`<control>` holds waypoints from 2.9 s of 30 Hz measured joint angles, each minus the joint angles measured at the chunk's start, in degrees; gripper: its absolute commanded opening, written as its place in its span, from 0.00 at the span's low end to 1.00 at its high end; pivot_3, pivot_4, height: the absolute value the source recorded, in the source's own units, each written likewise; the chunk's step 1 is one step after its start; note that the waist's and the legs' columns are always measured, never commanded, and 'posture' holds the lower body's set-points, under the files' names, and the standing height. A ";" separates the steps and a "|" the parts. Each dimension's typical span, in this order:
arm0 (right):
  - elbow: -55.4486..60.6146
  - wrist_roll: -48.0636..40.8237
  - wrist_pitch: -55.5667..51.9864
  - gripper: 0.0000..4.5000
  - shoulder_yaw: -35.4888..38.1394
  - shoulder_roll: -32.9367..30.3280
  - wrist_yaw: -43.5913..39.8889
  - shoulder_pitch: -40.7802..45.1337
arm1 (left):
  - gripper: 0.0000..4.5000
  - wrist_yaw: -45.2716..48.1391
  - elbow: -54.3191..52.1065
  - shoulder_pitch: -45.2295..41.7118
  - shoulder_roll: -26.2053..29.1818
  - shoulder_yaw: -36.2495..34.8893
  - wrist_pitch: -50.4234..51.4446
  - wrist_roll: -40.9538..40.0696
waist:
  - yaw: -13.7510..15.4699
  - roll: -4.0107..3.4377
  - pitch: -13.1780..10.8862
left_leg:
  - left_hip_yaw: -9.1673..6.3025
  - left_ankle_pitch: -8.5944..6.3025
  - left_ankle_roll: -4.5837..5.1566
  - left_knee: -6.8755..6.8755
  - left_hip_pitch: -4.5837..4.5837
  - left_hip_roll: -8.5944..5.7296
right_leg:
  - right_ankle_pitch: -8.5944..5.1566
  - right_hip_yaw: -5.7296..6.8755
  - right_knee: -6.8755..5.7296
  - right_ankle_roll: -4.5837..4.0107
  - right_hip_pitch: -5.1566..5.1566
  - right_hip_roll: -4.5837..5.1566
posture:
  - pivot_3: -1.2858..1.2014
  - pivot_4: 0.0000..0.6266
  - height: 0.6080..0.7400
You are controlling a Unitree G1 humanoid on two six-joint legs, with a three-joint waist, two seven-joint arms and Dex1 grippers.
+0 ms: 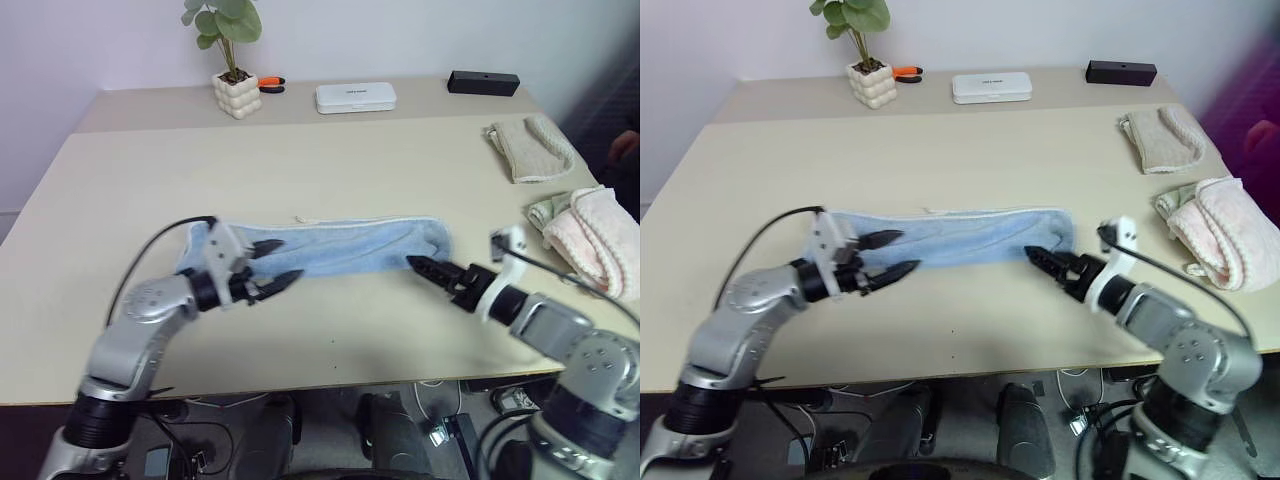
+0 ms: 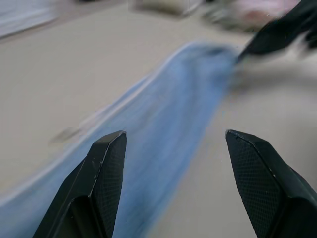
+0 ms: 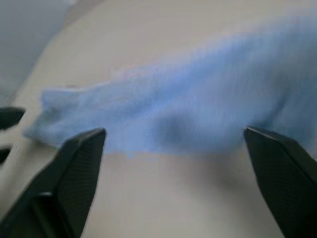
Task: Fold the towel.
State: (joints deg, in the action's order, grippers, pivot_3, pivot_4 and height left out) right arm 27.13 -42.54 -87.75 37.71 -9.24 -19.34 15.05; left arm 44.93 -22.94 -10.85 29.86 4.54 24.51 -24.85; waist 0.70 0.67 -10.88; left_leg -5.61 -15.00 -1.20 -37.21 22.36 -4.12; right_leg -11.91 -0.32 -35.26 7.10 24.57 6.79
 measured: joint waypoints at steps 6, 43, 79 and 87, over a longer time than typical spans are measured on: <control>2.73 3.16 -4.38 1.00 8.71 13.08 12.99 5.87 | 0.72 -0.21 -0.66 -0.70 -1.14 2.44 0.01 0.58 | -0.77 -0.21 0.14 | 0.31 0.00 0.01 0.09 -0.13 0.02 | -0.01 -0.01 -0.08 -0.02 0.02 -0.16 | 0.52 0.24 1.00; -5.62 5.07 10.10 0.00 4.40 -10.35 13.12 12.45 | 0.72 -1.32 -0.42 1.84 -0.40 2.64 -0.11 1.32 | -2.00 -0.61 0.30 | 0.42 -0.09 0.19 0.13 -0.15 0.07 | -0.06 -0.02 0.05 0.03 -0.05 -0.16 | 0.52 0.24 1.00; -3.33 9.66 36.14 0.58 -38.40 -20.56 -14.82 11.48 | 0.72 -4.43 1.58 5.14 3.23 -6.18 0.16 0.60 | -1.32 -0.33 0.23 | 0.35 -0.11 0.20 0.11 0.02 0.02 | -0.09 0.00 0.21 0.11 0.03 -0.03 | 0.52 0.24 1.00; -20.19 22.78 50.02 0.00 -44.28 -18.65 -12.83 13.18 | 0.72 -5.06 2.11 5.07 2.90 -6.22 -0.11 0.62 | -1.62 -0.33 0.23 | 0.41 -0.11 0.20 0.15 0.01 0.01 | -0.09 0.00 0.19 0.10 0.07 -0.05 | 0.52 0.24 1.00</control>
State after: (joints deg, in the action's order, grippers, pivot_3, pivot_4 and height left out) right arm 6.94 -19.75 -37.73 -6.57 -27.89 -32.17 28.23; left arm 39.88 -20.83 -5.77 32.75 -1.68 24.40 -24.23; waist -0.92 0.33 -10.65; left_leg -5.21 -15.11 -1.00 -37.06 22.37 -4.12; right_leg -12.00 -0.32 -35.07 7.19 24.65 6.74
